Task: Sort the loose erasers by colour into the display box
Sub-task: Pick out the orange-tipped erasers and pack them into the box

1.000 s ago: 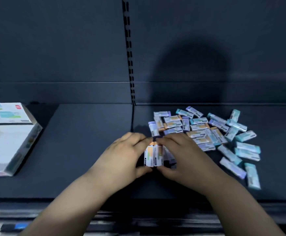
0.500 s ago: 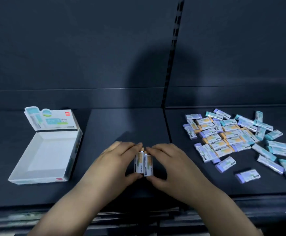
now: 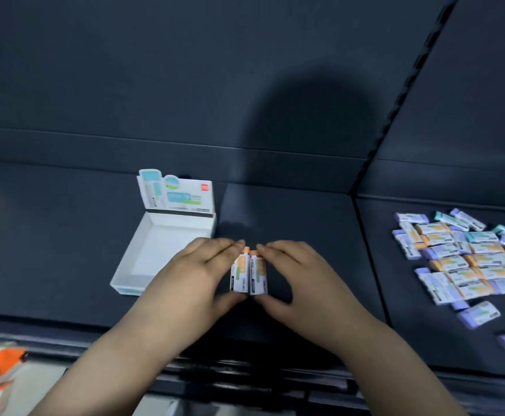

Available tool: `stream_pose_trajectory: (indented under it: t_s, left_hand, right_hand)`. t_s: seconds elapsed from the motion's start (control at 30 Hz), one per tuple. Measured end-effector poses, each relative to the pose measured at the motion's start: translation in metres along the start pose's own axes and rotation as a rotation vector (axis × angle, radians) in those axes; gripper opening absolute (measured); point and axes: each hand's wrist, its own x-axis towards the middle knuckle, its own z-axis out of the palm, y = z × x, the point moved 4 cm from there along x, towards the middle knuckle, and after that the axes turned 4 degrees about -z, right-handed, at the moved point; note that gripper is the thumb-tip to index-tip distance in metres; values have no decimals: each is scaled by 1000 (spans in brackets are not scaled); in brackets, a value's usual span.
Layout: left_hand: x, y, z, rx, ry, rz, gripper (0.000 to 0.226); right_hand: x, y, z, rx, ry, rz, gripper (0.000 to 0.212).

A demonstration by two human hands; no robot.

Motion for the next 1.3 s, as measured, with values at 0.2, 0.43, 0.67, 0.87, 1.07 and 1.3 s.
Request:
stream_pose_trajectory:
  t_s: [0.2, 0.43, 0.67, 0.87, 1.07, 1.3]
  left_hand:
    - [-11, -93, -34, 99, -31, -43, 74]
    - [1, -155, -46, 169, -135, 51, 73]
    - [17, -154, -30, 121, -284, 73, 63]
    - [22, -151, -10, 185, -341, -32, 40]
    - [24, -152, -6, 174, -309, -153, 32]
    - [30, -153, -3, 188, -266, -221, 17]
  right_hand:
    - [55, -52, 39, -11, 42, 59, 62]
    - [102, -79, 82, -125, 21, 198, 62]
    - [129, -81, 97, -205, -165, 235, 60]
    - [141, -66, 113, -210, -250, 208, 49]
    - [136, -61, 112, -161, -175, 234, 33]
    - [141, -67, 108, -228, -161, 200, 29]
